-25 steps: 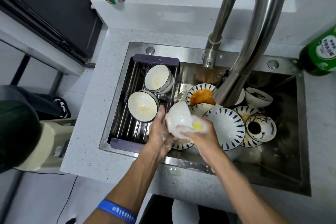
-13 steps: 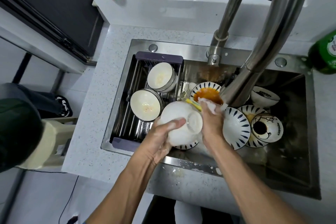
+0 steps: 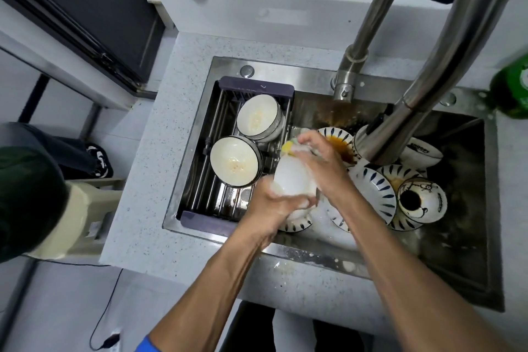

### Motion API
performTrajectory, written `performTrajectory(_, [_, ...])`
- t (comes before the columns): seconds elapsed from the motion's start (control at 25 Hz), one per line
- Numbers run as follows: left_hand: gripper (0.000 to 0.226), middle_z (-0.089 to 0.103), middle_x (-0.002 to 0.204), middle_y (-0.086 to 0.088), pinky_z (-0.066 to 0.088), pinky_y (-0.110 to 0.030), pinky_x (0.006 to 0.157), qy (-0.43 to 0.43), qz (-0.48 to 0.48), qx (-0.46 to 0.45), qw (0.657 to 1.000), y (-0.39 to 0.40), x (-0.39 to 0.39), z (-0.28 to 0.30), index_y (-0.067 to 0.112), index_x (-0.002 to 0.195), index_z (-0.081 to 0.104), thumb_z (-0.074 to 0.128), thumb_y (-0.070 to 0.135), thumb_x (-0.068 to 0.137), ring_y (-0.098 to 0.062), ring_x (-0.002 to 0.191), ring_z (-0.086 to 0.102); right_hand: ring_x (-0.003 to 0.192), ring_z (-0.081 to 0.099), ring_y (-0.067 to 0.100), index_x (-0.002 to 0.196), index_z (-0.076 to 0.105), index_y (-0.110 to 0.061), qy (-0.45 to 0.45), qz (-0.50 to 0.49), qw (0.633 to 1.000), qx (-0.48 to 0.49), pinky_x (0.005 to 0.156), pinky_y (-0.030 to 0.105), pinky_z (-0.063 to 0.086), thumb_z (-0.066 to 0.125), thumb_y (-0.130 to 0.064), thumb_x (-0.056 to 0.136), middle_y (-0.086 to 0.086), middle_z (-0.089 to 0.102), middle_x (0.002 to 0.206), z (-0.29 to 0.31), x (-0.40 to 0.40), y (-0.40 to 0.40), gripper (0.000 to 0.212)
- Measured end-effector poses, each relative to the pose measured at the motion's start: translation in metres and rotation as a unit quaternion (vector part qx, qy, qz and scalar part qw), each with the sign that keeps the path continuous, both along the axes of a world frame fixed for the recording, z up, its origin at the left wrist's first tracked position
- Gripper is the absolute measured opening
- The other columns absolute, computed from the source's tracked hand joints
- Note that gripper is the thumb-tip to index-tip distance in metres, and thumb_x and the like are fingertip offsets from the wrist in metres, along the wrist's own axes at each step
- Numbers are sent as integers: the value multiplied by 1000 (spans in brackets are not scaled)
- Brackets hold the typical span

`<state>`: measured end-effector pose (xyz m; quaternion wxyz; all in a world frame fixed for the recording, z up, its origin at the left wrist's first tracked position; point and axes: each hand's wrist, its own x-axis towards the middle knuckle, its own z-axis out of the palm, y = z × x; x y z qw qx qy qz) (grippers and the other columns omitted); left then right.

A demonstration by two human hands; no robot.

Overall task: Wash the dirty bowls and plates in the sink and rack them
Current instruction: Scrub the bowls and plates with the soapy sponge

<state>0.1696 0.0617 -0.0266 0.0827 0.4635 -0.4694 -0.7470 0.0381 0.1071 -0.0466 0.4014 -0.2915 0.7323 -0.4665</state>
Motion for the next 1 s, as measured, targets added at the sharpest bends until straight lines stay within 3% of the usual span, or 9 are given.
performTrajectory(0.2, [16,66,76,-16,55,-33,59,26,-32,-67,997,-8,-4,4,-1,86,67,73,-7,71,-26,69,66,82,59,12,132,57,-31,124,102,987,-2,66,21,46,44,-12,99,-1,57,135,8,6,-21,40])
performTrajectory(0.32, [11,64,62,-8,48,-31,49,60,-7,-111,992,-8,-5,-4,7,69,67,64,-3,66,-21,57,61,115,52,11,128,62,-26,207,123,970,-35,94,19,41,45,-7,96,-4,52,140,14,14,-18,40])
performTrajectory(0.44, [5,65,63,-6,51,-38,47,0,-141,-210,967,-3,-4,-9,4,69,66,69,0,70,-21,51,58,110,58,10,123,65,-28,105,48,993,-5,91,25,47,60,-22,90,-4,63,125,9,15,-12,34])
performTrajectory(0.6, [34,69,119,-5,52,-48,94,-166,-356,-609,689,-18,16,-24,21,106,73,65,47,86,-24,104,67,112,62,13,118,63,-34,-140,-160,974,79,97,40,52,65,-21,78,-11,64,119,-4,17,1,42])
performTrajectory(0.68, [55,34,158,-1,19,-47,122,-179,-247,-565,767,-15,20,-24,38,141,49,53,58,90,-16,145,29,99,67,13,100,68,-34,-221,-315,921,58,94,43,54,57,1,83,-5,70,108,-5,41,9,40])
performTrajectory(0.76, [57,34,156,0,27,-28,118,-175,-23,-360,916,6,9,-17,35,151,31,54,28,99,-9,142,31,94,69,23,109,68,-24,-331,-390,859,15,91,43,55,51,17,79,11,71,109,-13,65,7,54])
performTrajectory(0.8, [58,48,143,0,41,-21,106,-181,62,-265,945,11,1,-14,31,150,35,49,7,99,-11,130,46,89,68,24,117,66,-16,-369,-406,836,5,84,40,57,52,19,78,18,70,110,-21,69,6,54])
performTrajectory(0.92, [64,63,114,13,50,-9,61,-193,6,-183,964,-16,-1,-9,29,141,45,43,-12,92,-10,83,66,55,64,8,126,61,-11,-320,-327,883,100,48,26,54,63,11,81,14,70,106,-10,38,-6,50])
performTrajectory(1.0, [53,67,110,15,53,-14,56,-202,-68,-237,948,-34,-2,-2,34,136,50,47,-2,97,-3,71,66,54,65,3,136,53,-18,-306,-296,900,95,59,33,60,66,6,84,6,63,125,-6,24,-13,59])
